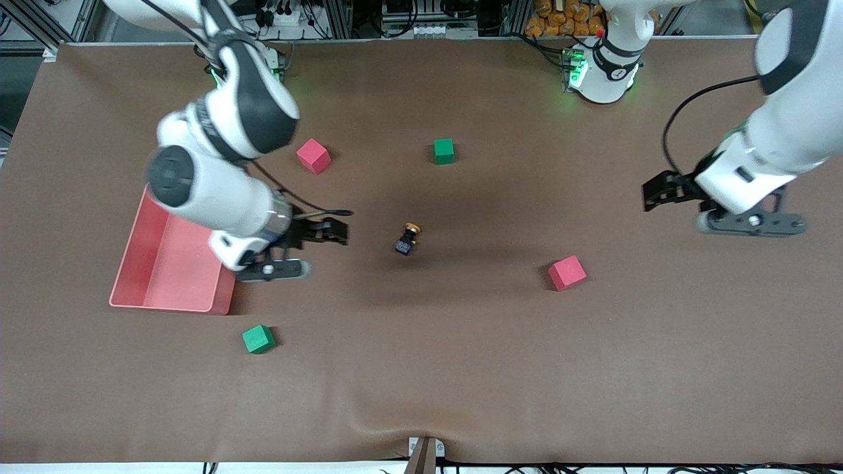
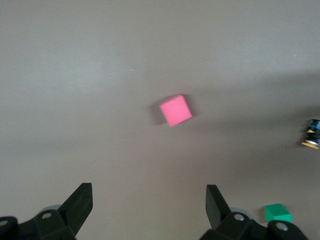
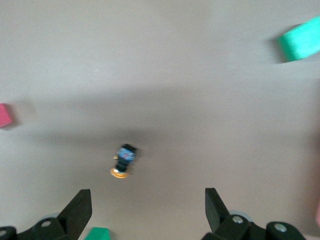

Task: Place and upright button with both arms
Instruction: 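Move the left gripper over the button while the right gripper withdraws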

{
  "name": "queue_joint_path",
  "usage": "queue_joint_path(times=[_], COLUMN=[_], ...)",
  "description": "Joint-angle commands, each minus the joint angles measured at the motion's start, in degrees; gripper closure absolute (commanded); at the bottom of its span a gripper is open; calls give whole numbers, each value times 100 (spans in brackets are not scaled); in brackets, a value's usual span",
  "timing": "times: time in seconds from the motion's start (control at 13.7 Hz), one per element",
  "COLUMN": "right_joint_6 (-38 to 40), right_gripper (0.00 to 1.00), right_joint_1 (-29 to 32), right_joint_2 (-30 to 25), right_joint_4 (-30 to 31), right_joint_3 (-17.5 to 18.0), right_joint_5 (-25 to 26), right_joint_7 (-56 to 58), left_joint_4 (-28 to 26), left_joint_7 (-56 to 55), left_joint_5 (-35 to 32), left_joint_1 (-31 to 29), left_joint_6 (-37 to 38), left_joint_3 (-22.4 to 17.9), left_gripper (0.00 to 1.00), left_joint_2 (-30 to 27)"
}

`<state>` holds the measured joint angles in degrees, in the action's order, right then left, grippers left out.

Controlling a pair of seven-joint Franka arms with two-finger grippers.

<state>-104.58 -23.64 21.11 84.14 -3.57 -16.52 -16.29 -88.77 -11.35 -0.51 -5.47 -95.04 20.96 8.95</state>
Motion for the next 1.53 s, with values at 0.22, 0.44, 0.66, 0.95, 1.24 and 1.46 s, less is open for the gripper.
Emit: queue_joint_path(times=[0.22,0.44,0.66,0.95,1.24,1.46], right_joint_6=[754,1001,1018,1132,1379,1379], right_gripper=[0,0,0,0,0,0], right_joint_1=[903,1430,1914,2187,2223,2249], right_joint_2=[-801,-977,-1118,-1232,-1329,-1364], right_joint_4=[33,-64,-64,-64,-64,-64], right_joint_3=[137,129,128,76,93,85], right_joint_5=[711,755,974,1318,1810,1819], right_joint_7=[582,1284,1865,2324,2350,2411], left_joint_4=[-9,0,-9,-26,-88,-385], left_joint_7=[-675,-693,-929,-939,-956,-965], left_joint_5=[-63,-160,-168,-177,-379,-458], left_joint_1=[1054,1275,1504,1811,2207,2445], left_joint_6=[-751,-1156,-1236,-1832,-2413,-3035], left_joint_3=[23,40,40,40,31,31], left_gripper=[0,0,0,0,0,0], left_joint_2=[440,739,924,1170,1522,1619])
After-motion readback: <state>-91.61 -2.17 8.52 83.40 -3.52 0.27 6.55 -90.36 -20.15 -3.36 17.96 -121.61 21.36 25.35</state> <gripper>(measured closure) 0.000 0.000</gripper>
